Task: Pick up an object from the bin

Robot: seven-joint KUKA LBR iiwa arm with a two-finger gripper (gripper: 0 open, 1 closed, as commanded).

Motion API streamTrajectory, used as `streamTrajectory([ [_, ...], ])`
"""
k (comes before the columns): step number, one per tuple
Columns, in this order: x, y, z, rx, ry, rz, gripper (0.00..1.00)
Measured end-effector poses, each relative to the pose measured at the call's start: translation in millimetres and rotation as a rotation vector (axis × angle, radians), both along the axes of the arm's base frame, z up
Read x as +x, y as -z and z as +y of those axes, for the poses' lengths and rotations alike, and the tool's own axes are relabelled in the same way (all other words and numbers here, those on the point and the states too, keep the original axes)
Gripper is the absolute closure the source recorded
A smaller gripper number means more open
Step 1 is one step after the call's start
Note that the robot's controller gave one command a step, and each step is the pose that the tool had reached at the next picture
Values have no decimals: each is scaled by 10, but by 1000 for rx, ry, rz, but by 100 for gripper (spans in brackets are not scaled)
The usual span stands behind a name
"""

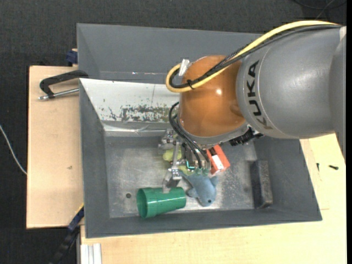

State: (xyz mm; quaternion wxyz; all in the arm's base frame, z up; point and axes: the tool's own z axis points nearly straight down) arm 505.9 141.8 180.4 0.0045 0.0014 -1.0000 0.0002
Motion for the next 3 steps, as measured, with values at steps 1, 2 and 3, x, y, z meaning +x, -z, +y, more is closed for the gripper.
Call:
streamTrajectory([
  [1,12,-43,-8,1,2,-7,0],
  [2,83,27,-199,4,-161,-8,0],
  [3,327,251,-462,0,-356,-14,0],
])
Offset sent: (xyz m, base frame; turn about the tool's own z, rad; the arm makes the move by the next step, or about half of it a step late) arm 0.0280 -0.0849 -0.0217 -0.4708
